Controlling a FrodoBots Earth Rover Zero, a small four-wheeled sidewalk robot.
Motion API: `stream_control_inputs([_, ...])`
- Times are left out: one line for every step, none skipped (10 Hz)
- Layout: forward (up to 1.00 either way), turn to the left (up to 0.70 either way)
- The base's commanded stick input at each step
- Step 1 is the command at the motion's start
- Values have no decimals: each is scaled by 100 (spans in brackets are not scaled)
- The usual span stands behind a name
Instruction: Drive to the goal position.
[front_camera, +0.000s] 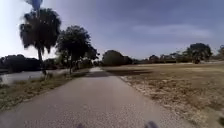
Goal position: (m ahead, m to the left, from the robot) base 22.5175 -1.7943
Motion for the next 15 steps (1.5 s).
stream_control_inputs([70, 0])
stream_control_inputs([70, 0])
stream_control_inputs([70, 0])
stream_control_inputs([69, 0])
stream_control_inputs([69, 0])
stream_control_inputs([69, 0])
stream_control_inputs([69, 0])
stream_control_inputs([69, 0])
stream_control_inputs([69, 0])
stream_control_inputs([69, 0])
stream_control_inputs([70, 0])
stream_control_inputs([70, 0])
stream_control_inputs([70, 0])
stream_control_inputs([70, 0])
stream_control_inputs([70, 1])
